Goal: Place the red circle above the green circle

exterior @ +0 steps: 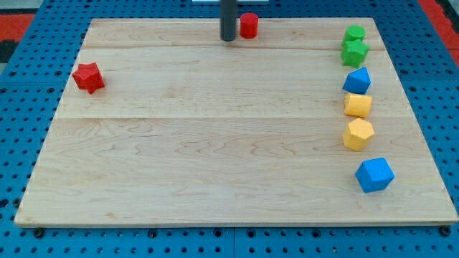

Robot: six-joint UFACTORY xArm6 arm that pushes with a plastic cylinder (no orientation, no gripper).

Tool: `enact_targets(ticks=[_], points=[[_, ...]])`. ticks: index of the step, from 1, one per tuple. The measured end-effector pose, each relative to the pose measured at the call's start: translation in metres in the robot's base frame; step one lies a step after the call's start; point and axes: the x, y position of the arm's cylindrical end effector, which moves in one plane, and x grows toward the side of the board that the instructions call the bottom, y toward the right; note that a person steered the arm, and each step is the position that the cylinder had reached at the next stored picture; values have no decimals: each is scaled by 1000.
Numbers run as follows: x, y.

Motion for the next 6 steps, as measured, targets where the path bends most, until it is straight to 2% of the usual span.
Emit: enact_targets(ticks=[1, 3, 5, 6], points=[[-27, 8], [-37, 148], [-51, 142], [-51, 171]])
